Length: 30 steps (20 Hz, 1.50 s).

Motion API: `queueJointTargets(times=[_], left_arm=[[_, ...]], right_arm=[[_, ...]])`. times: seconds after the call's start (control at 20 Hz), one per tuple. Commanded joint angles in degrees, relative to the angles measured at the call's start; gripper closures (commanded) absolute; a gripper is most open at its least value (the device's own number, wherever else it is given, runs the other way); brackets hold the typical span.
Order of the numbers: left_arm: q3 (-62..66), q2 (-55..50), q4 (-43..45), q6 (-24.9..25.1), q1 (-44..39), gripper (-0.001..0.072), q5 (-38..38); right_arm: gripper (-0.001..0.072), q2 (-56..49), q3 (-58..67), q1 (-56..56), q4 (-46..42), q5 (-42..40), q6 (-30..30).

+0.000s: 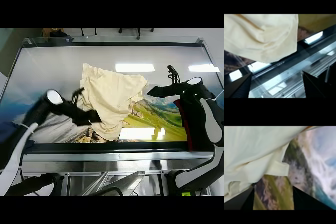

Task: Fold the shirts.

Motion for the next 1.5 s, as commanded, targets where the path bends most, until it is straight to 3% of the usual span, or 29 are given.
queueJointTargets(times=[0.0,0.1,0.25,0.35,0.4,0.65,0.7,0.75,0.8,0.85,1.15,1.45], left_arm=[[-15.8,3.9,-4.0,-3.5,-10.2,0.0026,17.0],[-19.5,3.8,-9.7,-3.5,-14.0,0.0026,24.3],[-21.7,3.8,-10.6,-3.5,-16.8,0.0027,32.7],[-21.7,3.8,-10.6,-3.5,-16.7,0.0027,34.3],[-21.7,3.7,-10.6,-3.5,-16.7,0.0027,34.8],[-21.5,-1.3,-13.8,-3.3,-16.7,0.0046,36.3],[-21.5,-1.9,-13.7,-3.3,-16.7,0.0047,37.7],[-21.5,-2.0,-13.6,-3.3,-16.7,0.013,38.9],[-21.5,-1.6,-13.6,-3.3,-16.2,0.0423,39.7],[-21.5,-0.7,-13.6,-2.4,-15.3,0.0668,39.8],[-18.9,17.6,-13.6,0.9,-3.2,0.0692,33.1],[6.7,42.5,-12.6,3.2,16.7,0.0694,21.0]], right_arm=[[0.0234,-3.6,0.0,1.0,2.6,-4.8,-1.2],[0.0235,-5.5,0.1,2.8,4.6,-8.3,-2.7],[0.0235,-7.4,0.1,6.1,4.6,-13.7,-3.7],[0.0261,-8.1,0.1,7.8,4.6,-15.9,-3.9],[0.0336,-8.4,0.1,8.5,4.7,-16.7,-4.0],[0.0352,-9.1,0.3,9.8,5.7,-17.6,-4.4],[0.0472,-9.1,0.6,9.7,5.9,-16.0,-4.4],[0.0609,-8.9,1.1,9.7,5.9,-13.9,-4.4],[0.0622,-8.4,1.7,9.7,5.8,-11.6,-4.4],[0.0679,-7.5,2.1,9.7,5.8,-9.4,-4.3],[0.068,11.8,2.3,5.2,5.8,-4.5,-3.1],[0.0681,39.6,11.5,-3.8,5.6,-9.1,-7.3]])
